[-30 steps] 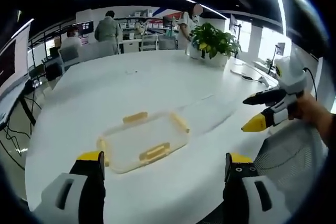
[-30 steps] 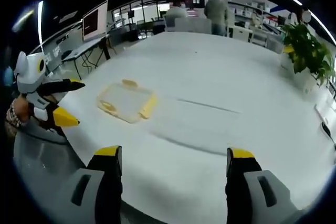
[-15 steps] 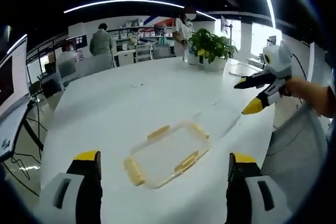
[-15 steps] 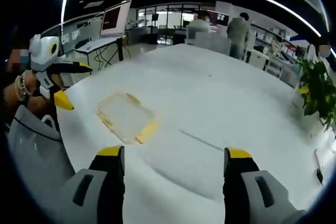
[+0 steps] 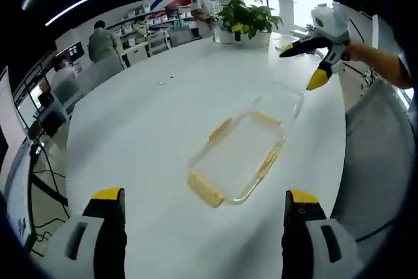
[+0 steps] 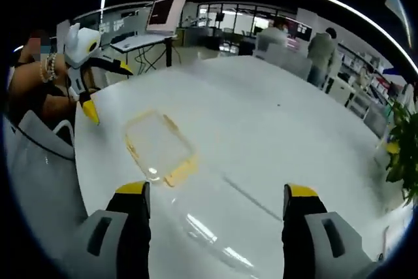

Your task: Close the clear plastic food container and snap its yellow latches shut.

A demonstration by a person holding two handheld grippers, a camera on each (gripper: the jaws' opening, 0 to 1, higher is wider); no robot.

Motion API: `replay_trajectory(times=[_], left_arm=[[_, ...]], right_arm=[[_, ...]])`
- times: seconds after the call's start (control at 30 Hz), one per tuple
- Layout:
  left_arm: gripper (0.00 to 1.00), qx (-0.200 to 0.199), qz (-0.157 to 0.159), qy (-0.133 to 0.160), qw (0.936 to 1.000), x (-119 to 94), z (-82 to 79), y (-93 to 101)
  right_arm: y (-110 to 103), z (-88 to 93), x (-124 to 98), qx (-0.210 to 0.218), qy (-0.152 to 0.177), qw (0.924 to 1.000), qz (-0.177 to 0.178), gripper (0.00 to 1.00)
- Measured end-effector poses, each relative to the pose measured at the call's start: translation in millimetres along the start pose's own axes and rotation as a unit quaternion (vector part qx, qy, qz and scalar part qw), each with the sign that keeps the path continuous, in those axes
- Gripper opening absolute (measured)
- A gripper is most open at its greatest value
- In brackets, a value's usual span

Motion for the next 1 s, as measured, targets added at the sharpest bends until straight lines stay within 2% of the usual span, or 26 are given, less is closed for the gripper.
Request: replay_trajectory(times=[0.07, 0.1, 0.13, 0.2, 0.23, 0.3, 0.37, 0.43, 0.47, 0.53, 0.63, 0.7, 0.73, 0.8, 0.87, 0.97, 1.0], left_arm=[[0.99, -0.014, 0.005, -0.003, 0.9999, 1.1, 1.8, -2.8], [0.99, -0.033, 0.025, -0.015, 0.9990, 1.4, 4.2, -0.6], [0.98, -0.044, 0.029, -0.017, 0.9985, 2.1, 4.6, -1.7], [0.94, -0.038, 0.023, -0.013, 0.9989, 4.9, 2.6, -11.5], [0.93, -0.018, 0.026, -0.006, 0.9995, 7.6, 0.2, -16.3], [0.92, 0.009, 0.027, -0.017, 0.9995, 10.8, 0.6, -23.7], [0.88, 0.015, 0.036, -0.018, 0.9991, 14.4, -0.6, -25.3], [0.84, 0.012, 0.049, -0.019, 0.9986, 18.3, -2.9, -26.5], [0.85, 0.010, 0.060, -0.025, 0.9978, 20.7, -3.0, -25.7], [0.86, 0.015, 0.081, -0.043, 0.9956, 23.7, 0.1, -22.8], [0.80, 0.057, 0.107, -0.066, 0.9905, 27.6, 6.8, -22.3], [0.73, 0.086, 0.109, -0.093, 0.9860, 31.0, 15.9, -26.2], [0.72, 0.083, 0.118, -0.093, 0.9850, 34.7, 18.0, -23.2], [0.70, 0.072, 0.140, -0.099, 0.9826, 37.5, 20.4, -16.9], [0.64, 0.065, 0.161, -0.101, 0.9797, 40.8, 22.0, -12.3], [0.52, 0.067, 0.192, -0.123, 0.9712, 43.0, 28.7, -7.7], [0.50, 0.065, 0.195, -0.121, 0.9712, 45.2, 28.3, -7.9]], right_arm=[[2.7, -3.0, 5.2, -0.016, -0.004, 0.9999, -0.004, 0.79], [3.4, -3.9, 7.5, -0.030, -0.008, 0.9995, -0.010, 0.78], [3.2, -4.8, 9.6, -0.039, -0.010, 0.9991, -0.015, 0.78], [1.5, -7.0, 16.5, -0.058, -0.014, 0.9978, -0.030, 0.78], [-0.8, -8.4, 20.7, -0.070, -0.014, 0.9965, -0.043, 0.80], [-6.8, -10.0, 27.9, -0.084, -0.012, 0.9940, -0.070, 0.85], [-14.3, -11.7, 33.5, -0.088, -0.007, 0.9916, -0.095, 0.92], [-24.9, -12.9, 38.3, -0.106, 0.000, 0.9848, -0.137, 0.95], [-27.7, -13.8, 40.5, -0.117, 0.003, 0.9823, -0.146, 0.95], [-32.2, -9.8, 42.8, -0.134, -0.018, 0.9768, -0.166, 0.90], [-36.6, -9.5, 49.6, -0.143, -0.027, 0.9723, -0.183, 0.86], [-36.1, -5.6, 53.4, -0.147, -0.047, 0.9701, -0.187, 0.86], [-34.0, 0.1, 55.5, -0.149, -0.075, 0.9683, -0.186, 0.87], [-34.6, 2.6, 61.3, -0.147, -0.086, 0.9670, -0.189, 0.88], [-40.8, 5.1, 65.1, -0.158, -0.090, 0.9584, -0.220, 0.80], [-46.2, 7.6, 69.7, -0.152, -0.106, 0.9541, -0.235, 0.70], [-47.8, 8.2, 70.8, -0.151, -0.111, 0.9525, -0.240, 0.68]])
Point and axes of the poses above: the point that each gripper's makers call its tool centre point, and the gripper's own axes: x roughly forward along the fingers, y roughly to its right, z roughly out of its underside, the point moved 3 cm from there along -x, roughly backward along the fingers, and after that the axes turned 12 degrees about y, right-handed, at the moved point
